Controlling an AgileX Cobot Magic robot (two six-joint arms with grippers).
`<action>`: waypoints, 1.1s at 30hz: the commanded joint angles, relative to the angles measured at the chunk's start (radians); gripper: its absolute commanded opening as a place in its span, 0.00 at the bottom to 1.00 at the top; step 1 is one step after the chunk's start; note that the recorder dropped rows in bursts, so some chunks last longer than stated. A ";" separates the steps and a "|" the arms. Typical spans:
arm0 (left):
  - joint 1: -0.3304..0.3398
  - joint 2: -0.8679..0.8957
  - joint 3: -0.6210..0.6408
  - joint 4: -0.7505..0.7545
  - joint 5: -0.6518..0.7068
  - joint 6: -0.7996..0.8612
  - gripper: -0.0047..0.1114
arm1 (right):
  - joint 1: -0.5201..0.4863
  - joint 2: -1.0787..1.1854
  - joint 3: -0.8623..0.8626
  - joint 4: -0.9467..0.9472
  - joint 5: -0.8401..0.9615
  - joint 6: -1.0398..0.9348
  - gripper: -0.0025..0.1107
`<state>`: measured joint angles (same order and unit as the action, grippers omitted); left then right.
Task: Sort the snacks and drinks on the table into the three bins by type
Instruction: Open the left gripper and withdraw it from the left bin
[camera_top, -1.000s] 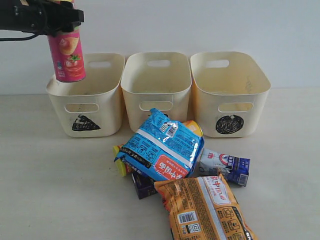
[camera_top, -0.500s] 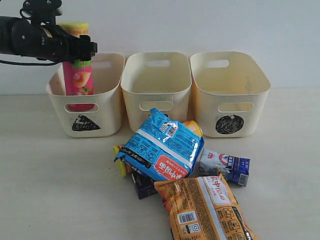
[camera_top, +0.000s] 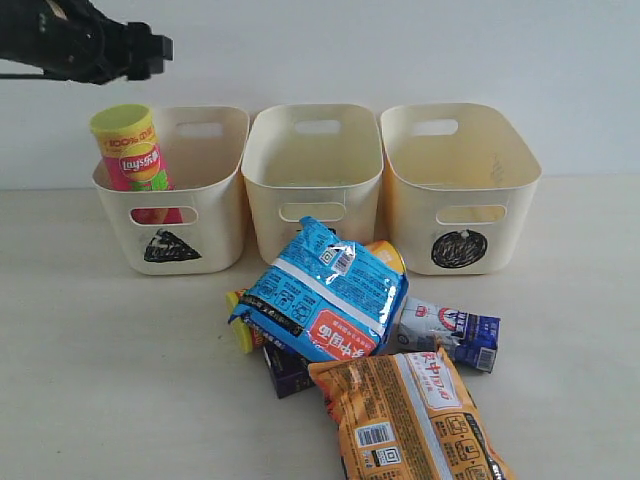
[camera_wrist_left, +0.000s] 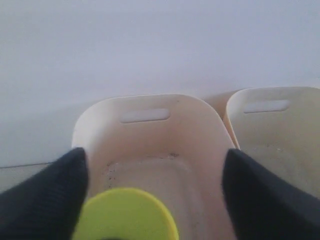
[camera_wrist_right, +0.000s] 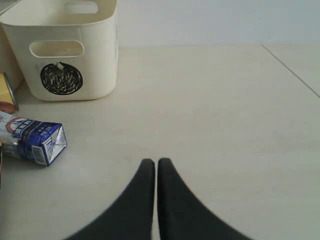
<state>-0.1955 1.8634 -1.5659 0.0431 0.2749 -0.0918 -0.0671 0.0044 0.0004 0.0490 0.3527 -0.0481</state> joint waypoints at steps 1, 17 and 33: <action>0.002 -0.115 0.024 -0.010 0.112 0.003 0.12 | -0.003 -0.004 0.000 -0.006 -0.010 -0.001 0.02; 0.002 -0.957 0.730 -0.033 -0.124 -0.103 0.08 | -0.003 -0.004 0.000 -0.062 -0.010 -0.101 0.02; 0.002 -1.314 1.058 -0.033 -0.135 -0.115 0.08 | -0.003 -0.004 0.000 -0.027 -0.530 -0.145 0.02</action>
<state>-0.1955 0.5553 -0.5257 0.0175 0.1485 -0.1948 -0.0671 0.0044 0.0004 0.0189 -0.0583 -0.1984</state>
